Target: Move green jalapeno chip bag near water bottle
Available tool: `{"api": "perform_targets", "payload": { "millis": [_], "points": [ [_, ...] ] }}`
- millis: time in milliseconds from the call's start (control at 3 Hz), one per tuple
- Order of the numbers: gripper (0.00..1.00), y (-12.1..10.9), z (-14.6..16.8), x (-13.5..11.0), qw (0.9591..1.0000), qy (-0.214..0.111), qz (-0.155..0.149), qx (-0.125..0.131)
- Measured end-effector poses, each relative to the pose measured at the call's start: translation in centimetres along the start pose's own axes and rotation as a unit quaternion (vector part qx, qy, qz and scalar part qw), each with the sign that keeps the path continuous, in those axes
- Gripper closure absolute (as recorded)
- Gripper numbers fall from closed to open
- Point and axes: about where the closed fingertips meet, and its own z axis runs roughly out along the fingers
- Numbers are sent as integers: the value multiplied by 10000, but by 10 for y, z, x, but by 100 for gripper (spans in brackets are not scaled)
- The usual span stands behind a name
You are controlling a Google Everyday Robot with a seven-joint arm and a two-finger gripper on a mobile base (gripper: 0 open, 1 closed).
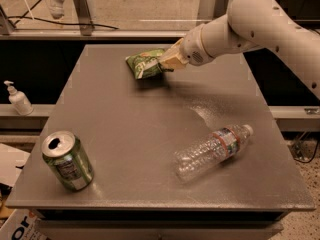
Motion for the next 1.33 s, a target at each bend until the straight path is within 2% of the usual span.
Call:
{"api": "perform_targets", "payload": {
  "millis": [667,1333],
  "points": [
    [100,37,-53,2,9999,59,49,-136],
    [100,85,-81,32,9988,158,317,-351]
  ]
}}
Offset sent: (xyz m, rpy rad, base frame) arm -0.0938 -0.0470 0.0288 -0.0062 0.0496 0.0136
